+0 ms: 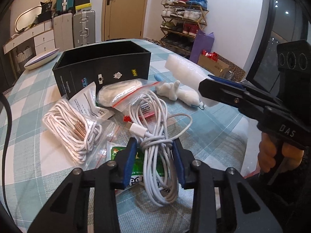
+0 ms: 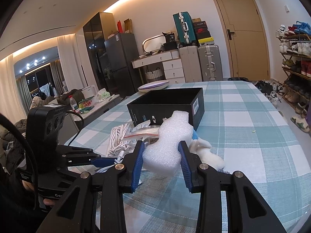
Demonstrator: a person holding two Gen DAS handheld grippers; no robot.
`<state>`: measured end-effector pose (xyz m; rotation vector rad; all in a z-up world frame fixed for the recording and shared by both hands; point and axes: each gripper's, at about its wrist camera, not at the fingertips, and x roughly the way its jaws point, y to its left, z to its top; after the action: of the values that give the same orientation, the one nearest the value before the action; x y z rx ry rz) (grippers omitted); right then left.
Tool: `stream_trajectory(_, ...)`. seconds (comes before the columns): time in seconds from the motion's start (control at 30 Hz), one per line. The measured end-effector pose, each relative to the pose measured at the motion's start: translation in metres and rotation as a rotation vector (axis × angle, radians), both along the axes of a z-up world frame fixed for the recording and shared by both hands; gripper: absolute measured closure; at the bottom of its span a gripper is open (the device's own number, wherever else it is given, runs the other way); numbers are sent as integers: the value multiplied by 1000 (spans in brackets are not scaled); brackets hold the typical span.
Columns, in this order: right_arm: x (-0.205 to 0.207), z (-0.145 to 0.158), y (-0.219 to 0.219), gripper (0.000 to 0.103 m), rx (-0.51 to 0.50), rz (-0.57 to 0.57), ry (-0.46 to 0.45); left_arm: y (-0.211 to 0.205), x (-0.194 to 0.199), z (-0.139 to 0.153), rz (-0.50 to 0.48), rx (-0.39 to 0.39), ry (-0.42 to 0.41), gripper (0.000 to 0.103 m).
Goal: Organize soft objects
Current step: 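Carry the foam block and cable coil with both grippers over the black box, then lower both held items into the black box and open both grippers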
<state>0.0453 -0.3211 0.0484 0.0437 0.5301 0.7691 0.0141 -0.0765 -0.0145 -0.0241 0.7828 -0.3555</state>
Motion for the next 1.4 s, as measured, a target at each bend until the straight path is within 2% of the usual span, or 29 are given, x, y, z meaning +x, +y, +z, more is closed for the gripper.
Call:
stream_trajectory(0.3, -1, 6, 1, 67, 7, 4, -16, 11, -12, 29, 3, -27, -77, 74)
stream_trajectory(0.6, 2, 23, 7, 67, 18, 23, -31, 40, -6, 56, 79, -44, -138, 74)
stream_trajectory(1.0, 32, 46, 28, 67, -2, 47, -27, 71, 35, 79, 172, -22, -184, 74)
stream_trajectory(1.4, 68, 63, 46, 67, -10, 55, -17, 81, 77, 82, 186, -15, -179, 74)
